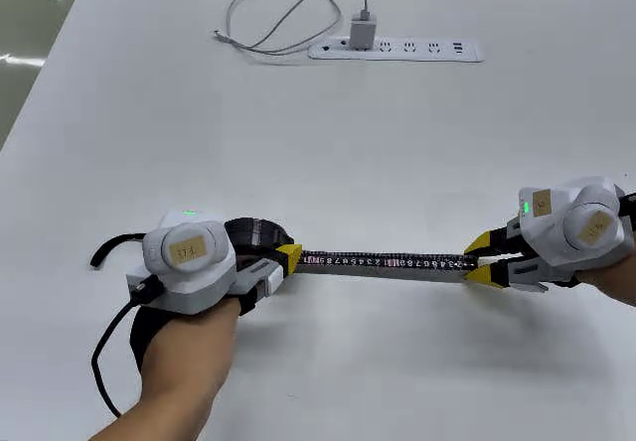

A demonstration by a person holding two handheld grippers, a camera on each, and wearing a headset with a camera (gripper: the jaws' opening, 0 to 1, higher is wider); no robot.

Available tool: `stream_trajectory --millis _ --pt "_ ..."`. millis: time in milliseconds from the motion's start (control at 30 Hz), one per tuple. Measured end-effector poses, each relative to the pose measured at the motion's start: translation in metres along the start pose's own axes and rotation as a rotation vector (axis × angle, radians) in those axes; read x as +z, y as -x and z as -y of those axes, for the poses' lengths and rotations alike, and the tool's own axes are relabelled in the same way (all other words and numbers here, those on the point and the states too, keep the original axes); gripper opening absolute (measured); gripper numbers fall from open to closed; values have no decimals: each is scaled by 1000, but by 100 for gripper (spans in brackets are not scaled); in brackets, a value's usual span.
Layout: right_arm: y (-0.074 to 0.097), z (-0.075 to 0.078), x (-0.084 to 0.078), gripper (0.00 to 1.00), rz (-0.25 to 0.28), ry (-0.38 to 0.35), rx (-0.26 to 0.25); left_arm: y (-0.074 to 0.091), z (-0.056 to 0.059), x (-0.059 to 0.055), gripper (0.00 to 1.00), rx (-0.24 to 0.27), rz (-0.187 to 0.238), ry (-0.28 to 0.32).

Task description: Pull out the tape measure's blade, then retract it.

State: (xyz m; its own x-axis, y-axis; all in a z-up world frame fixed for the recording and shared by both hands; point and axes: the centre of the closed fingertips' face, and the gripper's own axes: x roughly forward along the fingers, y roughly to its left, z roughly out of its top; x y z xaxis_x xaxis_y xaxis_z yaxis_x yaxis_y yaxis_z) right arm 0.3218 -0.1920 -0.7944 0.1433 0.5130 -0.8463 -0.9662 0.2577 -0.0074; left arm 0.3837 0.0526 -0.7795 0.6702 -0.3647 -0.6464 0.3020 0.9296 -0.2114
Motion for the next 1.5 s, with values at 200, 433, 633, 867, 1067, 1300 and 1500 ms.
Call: stream_trajectory --millis 200,433,633,867,1067,1300,1500 --pt "-2 0 4 10 5 -2 7 1 0 0 59 -4 3 9" --pt "-7 -1 12 10 20 6 14 1 0 1 59 -10 7 15" --pt "-10 -1 18 10 23 13 17 1 -1 1 59 -12 7 19" --pt "-11 -1 21 10 30 15 18 0 -1 1 59 -14 9 22" --pt "-14 0 24 10 36 18 19 0 -1 1 59 -17 9 28" --pt "-17 2 24 10 32 24 21 0 -1 1 59 -21 9 37" --pt "-19 4 23 10 35 25 27 -1 -1 1 59 -17 8 31"
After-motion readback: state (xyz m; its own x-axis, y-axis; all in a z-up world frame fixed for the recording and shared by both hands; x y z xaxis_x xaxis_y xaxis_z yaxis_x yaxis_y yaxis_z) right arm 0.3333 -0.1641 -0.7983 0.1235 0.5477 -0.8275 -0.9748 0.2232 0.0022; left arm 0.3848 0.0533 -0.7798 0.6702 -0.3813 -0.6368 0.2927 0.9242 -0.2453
